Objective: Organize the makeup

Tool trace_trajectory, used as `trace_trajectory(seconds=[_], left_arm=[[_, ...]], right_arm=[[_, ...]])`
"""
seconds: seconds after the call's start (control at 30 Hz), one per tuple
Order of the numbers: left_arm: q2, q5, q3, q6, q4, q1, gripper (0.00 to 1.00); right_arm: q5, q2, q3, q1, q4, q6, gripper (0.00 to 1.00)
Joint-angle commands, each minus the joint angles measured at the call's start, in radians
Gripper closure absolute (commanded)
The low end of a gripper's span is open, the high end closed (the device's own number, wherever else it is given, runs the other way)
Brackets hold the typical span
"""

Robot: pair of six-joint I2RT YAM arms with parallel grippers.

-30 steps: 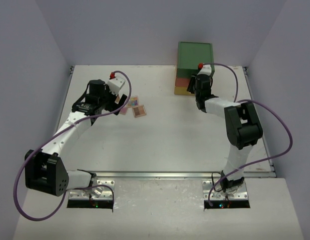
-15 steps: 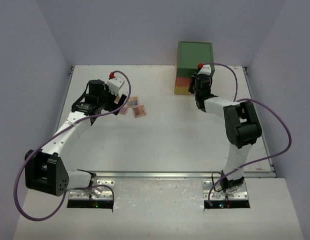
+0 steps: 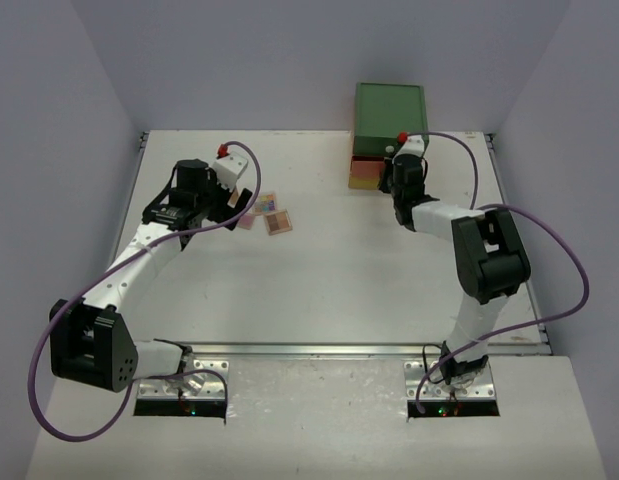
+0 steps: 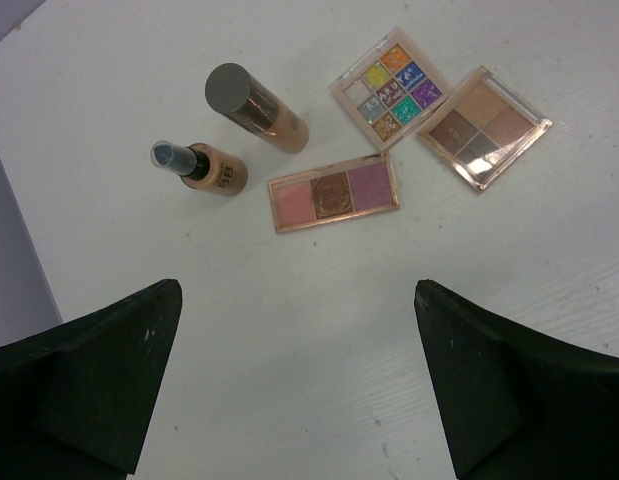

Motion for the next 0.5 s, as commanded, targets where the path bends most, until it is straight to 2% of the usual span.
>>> trace_trajectory(seconds=[0.0,0.13,0.47], left_arm=[[0.006,0.018,0.009,-0.002,0.029,0.010,0.00],[0.021,0.023,0.018,-0.010,0.030,0.011,0.00],[0.077,0.008,0.049,-0.032,0.030,0.014,0.00]], right_arm=[[-0.026,-0.151,-0.134,-0.011,0.057,0.027,1.00],[-0.054,-0.249,-0.238,-0.011,0.091,0.052,1.00],[-0.116,-0.447,-0.455,-0.005,0.042,0.076,1.00]])
